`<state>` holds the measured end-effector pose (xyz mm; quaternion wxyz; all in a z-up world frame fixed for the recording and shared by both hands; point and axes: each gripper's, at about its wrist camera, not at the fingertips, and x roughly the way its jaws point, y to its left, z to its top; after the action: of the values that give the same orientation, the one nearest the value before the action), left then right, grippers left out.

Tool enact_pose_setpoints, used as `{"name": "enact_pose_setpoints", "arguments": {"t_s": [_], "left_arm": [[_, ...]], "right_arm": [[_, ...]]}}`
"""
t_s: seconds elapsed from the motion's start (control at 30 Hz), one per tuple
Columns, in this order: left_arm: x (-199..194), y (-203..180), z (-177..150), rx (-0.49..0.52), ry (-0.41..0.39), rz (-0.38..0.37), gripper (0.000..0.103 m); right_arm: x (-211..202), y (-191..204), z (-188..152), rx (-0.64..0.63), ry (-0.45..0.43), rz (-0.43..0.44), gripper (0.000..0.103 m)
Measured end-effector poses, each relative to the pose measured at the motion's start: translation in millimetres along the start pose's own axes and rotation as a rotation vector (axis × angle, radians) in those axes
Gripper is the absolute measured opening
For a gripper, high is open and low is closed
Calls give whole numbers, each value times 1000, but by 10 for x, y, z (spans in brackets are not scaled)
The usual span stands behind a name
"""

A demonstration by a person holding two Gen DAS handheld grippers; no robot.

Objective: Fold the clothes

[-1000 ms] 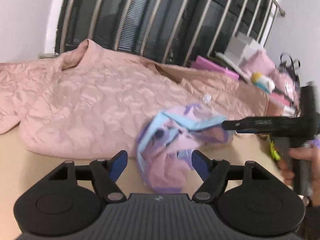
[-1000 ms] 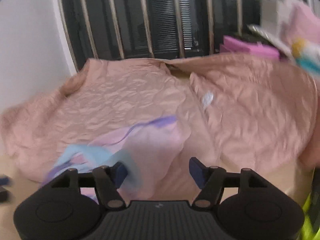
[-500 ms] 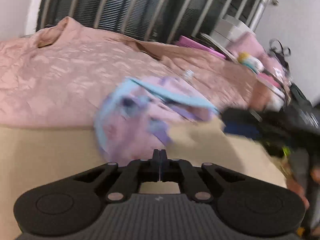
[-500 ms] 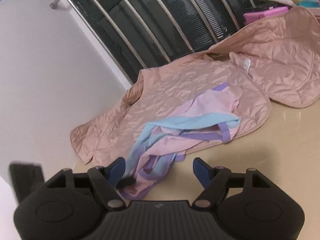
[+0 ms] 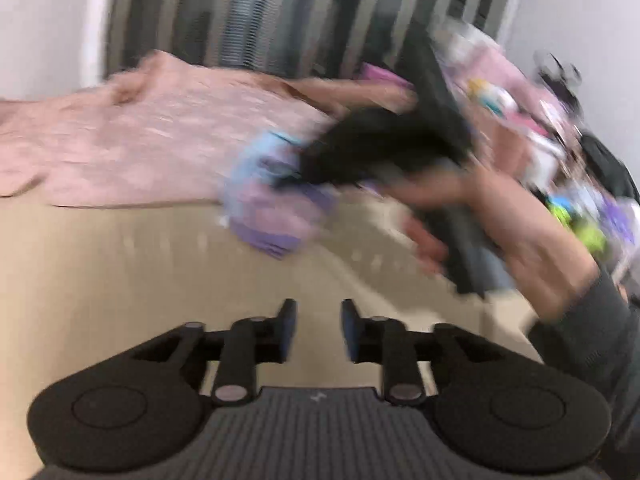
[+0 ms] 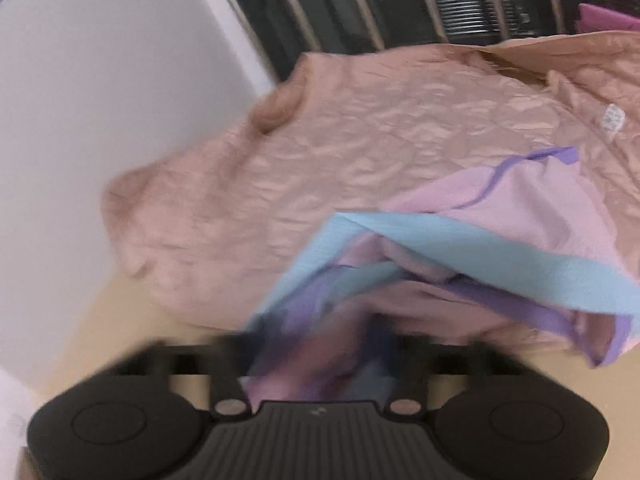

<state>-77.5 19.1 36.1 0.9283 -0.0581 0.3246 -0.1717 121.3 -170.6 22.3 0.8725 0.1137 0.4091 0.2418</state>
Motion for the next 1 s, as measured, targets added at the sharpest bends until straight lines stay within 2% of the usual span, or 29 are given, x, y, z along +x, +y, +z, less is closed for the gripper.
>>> {"name": "enact_pose_setpoints", "arguments": {"t_s": [0.1,0.23,0.33,0.37,0.47,0.5,0.57,0.6,0.63,0.67,0.7,0.83,0.87,0.9,0.97,1.0], "left_arm": [[-96,128,96,-24,-50,21,35],[25,16,211,16,-66,-39,38],[270,-263,210,73,-39,-115,44],[352,-363,205,94,-28,-140,46],[573,-735,113,177,20,-203,52],[615,-821,81,203,27,-203,53],[673,-890,21,214,41,-176,53],[689,-890,2,206,48,-163,53],[688,-823,20,177,52,-157,53],[684,-754,38,148,55,-151,53],[661,-670,56,116,51,-143,53],[510,-385,159,79,22,-72,53],[483,-355,171,85,19,-61,53],[477,-351,180,90,17,-55,53],[465,-348,194,100,11,-43,53],[464,-368,194,105,5,-41,53]], "right_arm": [[-497,-88,-237,20,-73,84,3],[-1477,-328,-672,48,-198,129,3],[-2037,-616,-973,75,-224,159,3],[-2120,-689,-1044,84,-217,126,3],[-2187,-750,-1234,30,-172,-143,3],[-2197,-772,-1288,31,-162,-174,5],[-2239,-778,-1382,45,-180,-137,14],[-2214,-759,-1393,46,-186,-104,23],[-2178,-737,-1399,47,-189,-70,45],[-2133,-698,-1394,37,-197,-50,58],[-2086,-661,-1394,20,-196,-45,59],[-1716,-490,-1302,-61,-129,-83,58],[-1642,-440,-1292,-93,-116,-106,53],[-1575,-391,-1288,-126,-104,-135,47],[-1502,-280,-1296,-221,-111,-223,6],[-1542,-183,-1319,-282,-156,-277,5]]}}
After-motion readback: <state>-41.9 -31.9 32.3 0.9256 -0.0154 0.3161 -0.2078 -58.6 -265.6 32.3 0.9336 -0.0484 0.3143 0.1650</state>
